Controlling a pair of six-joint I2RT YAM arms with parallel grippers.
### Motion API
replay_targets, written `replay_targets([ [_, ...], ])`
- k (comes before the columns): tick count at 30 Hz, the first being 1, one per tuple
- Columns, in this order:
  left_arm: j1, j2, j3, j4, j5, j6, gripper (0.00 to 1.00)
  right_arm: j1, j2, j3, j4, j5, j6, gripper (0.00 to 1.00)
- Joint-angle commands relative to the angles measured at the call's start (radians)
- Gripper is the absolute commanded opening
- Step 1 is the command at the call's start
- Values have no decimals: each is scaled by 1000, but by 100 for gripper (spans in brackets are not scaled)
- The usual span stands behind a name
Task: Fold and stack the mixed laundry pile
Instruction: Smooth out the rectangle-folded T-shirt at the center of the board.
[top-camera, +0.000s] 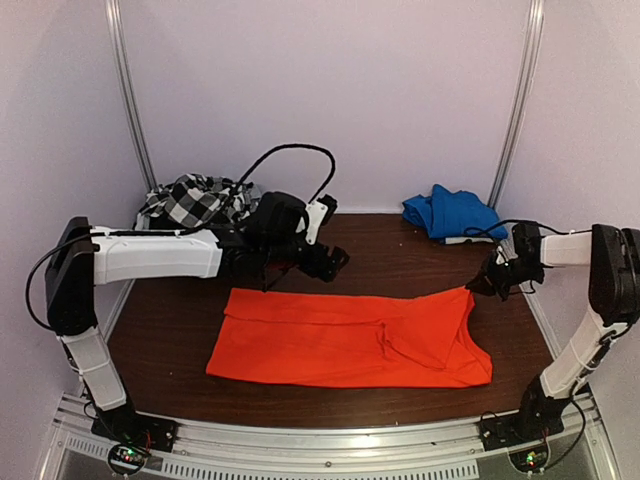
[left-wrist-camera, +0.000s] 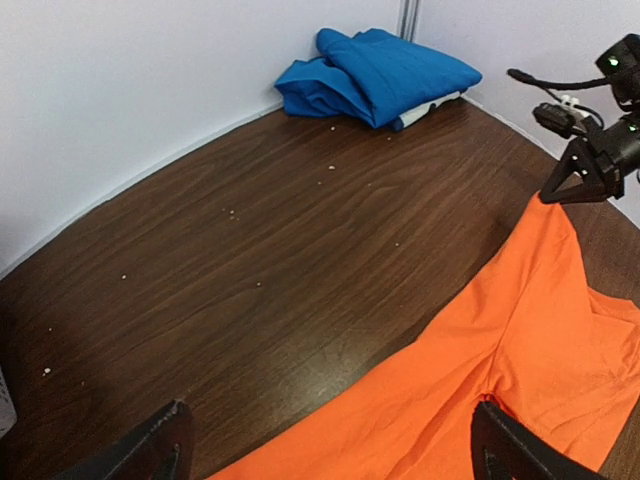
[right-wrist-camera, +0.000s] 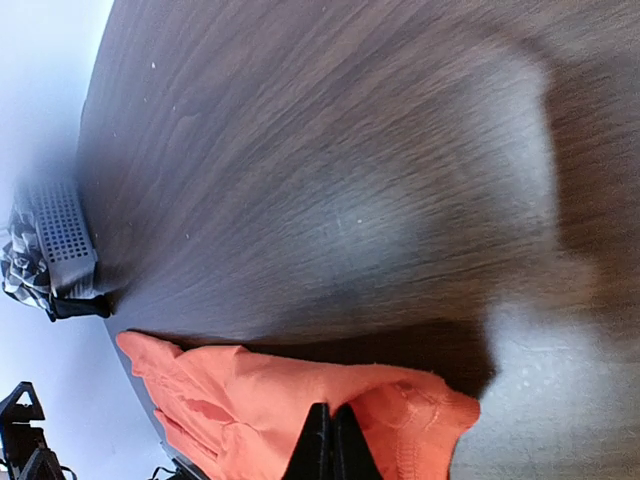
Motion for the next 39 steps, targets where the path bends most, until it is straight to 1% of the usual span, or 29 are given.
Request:
replay_targets([
  [1, 6, -14, -30, -14, -24, -55, 98, -53, -69, -70, 52, 52, -3, 0],
  [4, 19, -4, -36, -60, -44, -80, 98, -63, -71, -101, 74, 50, -4, 0],
  [6, 37, 1, -39, -88, -15, -85, 98, -63, -60, -111, 69, 40, -15, 0],
  [8, 40, 2, -42, -102, 12, -60, 98, -64, -57, -117, 49, 70, -37, 0],
  [10, 40, 7, -38, -120, 34, -28, 98, -68, -54, -115, 31, 105, -58, 7],
  [13, 40, 7, -46, -136, 57, -23, 98, -75, -55, -87, 0, 116, -78, 15],
  [15, 40, 3, -53, -137, 107, -32, 98, -75, -91, -48, -44, 130, -110, 31],
  [16, 40, 4, -55, -135, 164, -36, 98, -75, -116, -32, -71, 136, -126, 38],
  [17, 40, 9, -55, -133, 211, -48, 98, -75, -142, -17, -99, 138, -144, 42],
  [18, 40, 16, -57, -127, 259, -58, 98, -75, -169, -6, -127, 135, -161, 44],
  [19, 38, 28, -59, -119, 300, -70, 98, -74, -199, 1, -156, 129, -171, 44],
  [22, 20, 79, -36, -105, 412, -88, 96, -60, -283, -24, -196, 70, -164, 39],
  [27, -33, 194, 79, -126, 502, -123, 80, 17, -412, -154, -184, -12, -69, 35],
  [29, -47, 242, 125, -124, 532, -147, 74, 48, -447, -212, -172, -21, -35, 34],
  [32, -67, 313, 192, -139, 568, -176, 68, 85, -482, -277, -180, -36, -14, 32],
  [37, -84, 379, 247, -137, 596, -222, 61, 135, -538, -358, -194, -68, 27, 31],
  [39, -84, 393, 256, -121, 606, -244, 59, 188, -564, -404, -173, -87, 65, 30],
])
